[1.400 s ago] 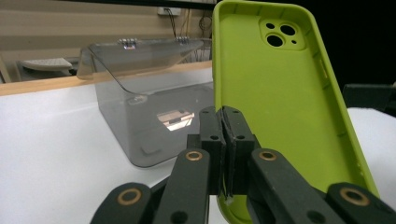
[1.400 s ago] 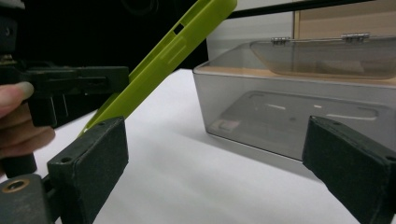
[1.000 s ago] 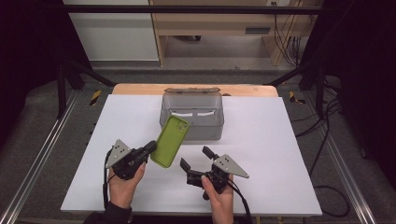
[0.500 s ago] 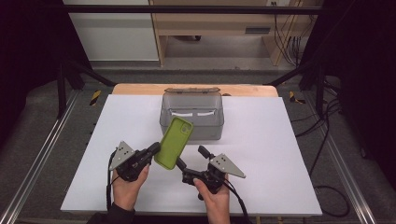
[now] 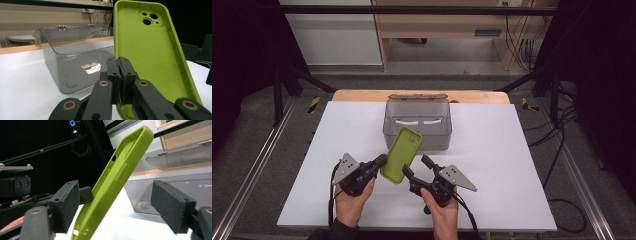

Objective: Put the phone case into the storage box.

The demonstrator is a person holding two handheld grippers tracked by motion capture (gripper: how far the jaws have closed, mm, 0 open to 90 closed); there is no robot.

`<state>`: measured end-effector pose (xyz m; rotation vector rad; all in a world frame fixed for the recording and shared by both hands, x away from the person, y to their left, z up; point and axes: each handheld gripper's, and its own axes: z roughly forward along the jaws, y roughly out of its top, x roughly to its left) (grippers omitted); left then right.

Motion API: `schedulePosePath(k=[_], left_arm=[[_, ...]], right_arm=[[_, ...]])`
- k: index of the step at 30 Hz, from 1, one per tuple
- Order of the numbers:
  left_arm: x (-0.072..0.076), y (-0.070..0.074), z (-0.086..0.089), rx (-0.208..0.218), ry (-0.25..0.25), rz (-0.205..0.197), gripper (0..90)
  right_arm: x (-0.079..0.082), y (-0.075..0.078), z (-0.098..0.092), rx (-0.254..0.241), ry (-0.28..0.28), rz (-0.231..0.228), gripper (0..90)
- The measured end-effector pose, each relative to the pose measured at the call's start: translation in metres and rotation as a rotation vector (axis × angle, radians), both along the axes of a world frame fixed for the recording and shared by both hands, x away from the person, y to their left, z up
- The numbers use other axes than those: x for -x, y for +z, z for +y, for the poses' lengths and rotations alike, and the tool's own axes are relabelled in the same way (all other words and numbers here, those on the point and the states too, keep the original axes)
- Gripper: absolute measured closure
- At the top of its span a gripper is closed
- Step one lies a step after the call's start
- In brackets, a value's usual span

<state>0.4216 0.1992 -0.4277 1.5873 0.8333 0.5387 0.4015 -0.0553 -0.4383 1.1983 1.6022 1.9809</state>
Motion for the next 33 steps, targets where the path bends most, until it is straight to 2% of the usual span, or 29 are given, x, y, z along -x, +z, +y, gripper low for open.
schedulePosePath(k=[9,24,33], left_arm=[[0.0017,0.0003,-0.0019,-0.003,-0.003,-0.009,88.1],[0.0057,0.0,-0.0076,0.004,-0.011,-0.024,88.1],[0.0067,-0.0011,-0.0088,0.005,-0.008,-0.026,88.1]], right_arm=[[-0.0003,-0.0012,-0.0001,-0.012,0.01,0.014,33.3],[-0.0032,-0.0054,0.0047,-0.078,0.056,0.037,54.8],[-0.0053,-0.0049,0.0045,-0.122,0.061,0.049,62.8]])
